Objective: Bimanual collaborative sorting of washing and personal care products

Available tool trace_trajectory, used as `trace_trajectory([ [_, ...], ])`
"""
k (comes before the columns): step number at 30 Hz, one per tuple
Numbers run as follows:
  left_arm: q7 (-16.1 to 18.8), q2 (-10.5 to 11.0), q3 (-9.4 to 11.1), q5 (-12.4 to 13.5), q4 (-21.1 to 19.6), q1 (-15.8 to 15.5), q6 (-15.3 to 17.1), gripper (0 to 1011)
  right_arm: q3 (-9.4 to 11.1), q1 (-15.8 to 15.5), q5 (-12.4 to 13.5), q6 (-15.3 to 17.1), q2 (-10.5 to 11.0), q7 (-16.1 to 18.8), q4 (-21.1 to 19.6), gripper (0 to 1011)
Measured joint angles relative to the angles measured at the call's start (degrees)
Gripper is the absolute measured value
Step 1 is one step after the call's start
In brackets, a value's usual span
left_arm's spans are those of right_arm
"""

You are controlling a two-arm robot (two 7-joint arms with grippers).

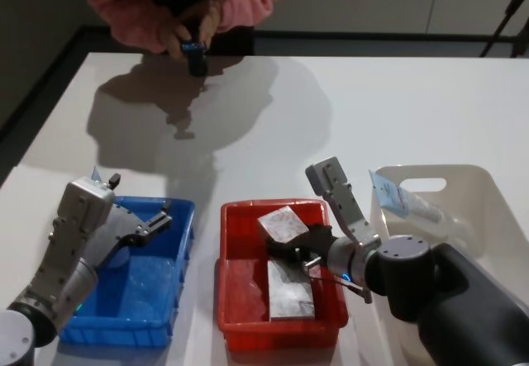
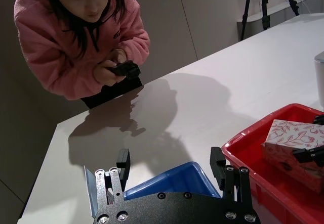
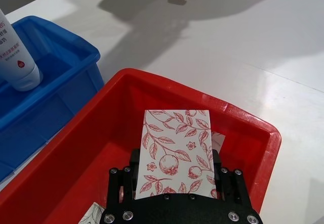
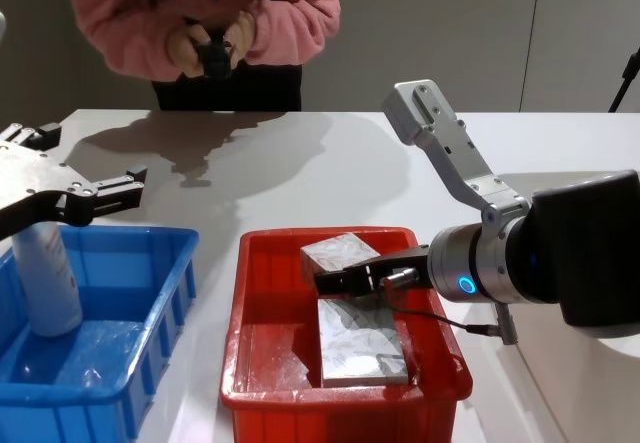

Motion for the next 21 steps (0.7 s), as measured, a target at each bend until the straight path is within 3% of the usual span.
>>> trace_trajectory([
  [21, 0.0, 0.0, 0.0, 0.0, 0.0, 0.0, 0.0, 1002, -1.2, -2.4, 0.3, -3.3, 2.1, 3.1, -6.1, 788],
])
